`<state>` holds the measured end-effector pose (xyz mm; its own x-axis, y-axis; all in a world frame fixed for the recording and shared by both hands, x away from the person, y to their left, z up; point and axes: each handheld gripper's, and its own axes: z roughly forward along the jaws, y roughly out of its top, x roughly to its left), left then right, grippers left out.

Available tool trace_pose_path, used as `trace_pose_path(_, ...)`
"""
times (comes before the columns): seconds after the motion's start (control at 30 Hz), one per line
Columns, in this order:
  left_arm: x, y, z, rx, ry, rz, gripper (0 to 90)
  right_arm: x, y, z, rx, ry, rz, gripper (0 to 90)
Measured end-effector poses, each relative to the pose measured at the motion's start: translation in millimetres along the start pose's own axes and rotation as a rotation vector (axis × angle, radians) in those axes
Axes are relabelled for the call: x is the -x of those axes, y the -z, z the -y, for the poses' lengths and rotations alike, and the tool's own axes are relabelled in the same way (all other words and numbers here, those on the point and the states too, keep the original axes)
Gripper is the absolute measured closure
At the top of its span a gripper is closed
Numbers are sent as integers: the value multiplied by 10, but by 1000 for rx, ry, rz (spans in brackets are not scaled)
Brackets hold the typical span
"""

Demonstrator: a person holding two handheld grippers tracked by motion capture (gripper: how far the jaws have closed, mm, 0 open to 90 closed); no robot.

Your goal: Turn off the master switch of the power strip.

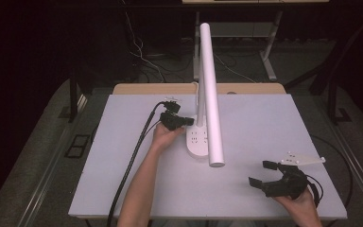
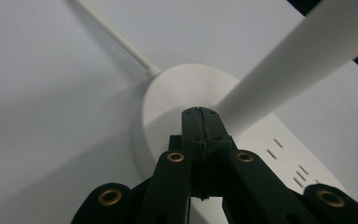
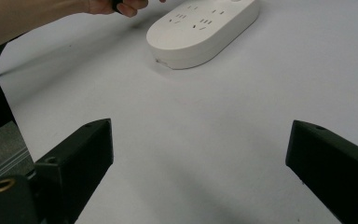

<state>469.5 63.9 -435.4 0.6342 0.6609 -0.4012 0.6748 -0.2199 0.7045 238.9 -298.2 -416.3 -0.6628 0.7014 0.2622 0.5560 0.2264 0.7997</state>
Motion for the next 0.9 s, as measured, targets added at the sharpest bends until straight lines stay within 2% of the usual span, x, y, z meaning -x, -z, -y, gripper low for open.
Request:
trace_pose_path(0.1, -16, 12, 6, -8, 18, 9, 900, 0, 13, 4, 4, -4, 0, 68)
trace_pose_path(0.23, -36, 9, 26, 10, 45, 26, 900, 2, 10, 2, 8, -8, 1, 67)
trace_pose_path(0.33, -11, 10, 24, 6, 19, 6, 900, -7, 10, -1, 5, -6, 0, 67)
trace_pose_path(0.4, 7, 9, 24, 4, 16, -3, 900, -8, 7, 2, 8, -2, 0, 67)
trace_pose_path(0.47, 27, 7, 26, 1, -11, -10, 900, -4, 6, 1, 7, -3, 0, 67)
trace_pose_path(0.5, 42, 5, 30, 5, -11, -11, 900, -6, 8, 0, 7, -7, 1, 68)
trace_pose_path(0.6, 85, 5, 34, 2, -51, -38, 900, -10, 14, 3, 9, -11, 2, 67)
trace_pose_path(0.67, 58, 5, 39, 8, -27, -24, 900, -3, 11, 2, 9, -7, 2, 67)
trace_pose_path(0.83, 81, 8, 57, 0, -44, -38, 900, -15, 18, 2, 9, -7, 1, 67)
trace_pose_path(0.9, 48, 10, 72, 14, -14, -15, 900, -9, 10, 2, 12, -8, 3, 67)
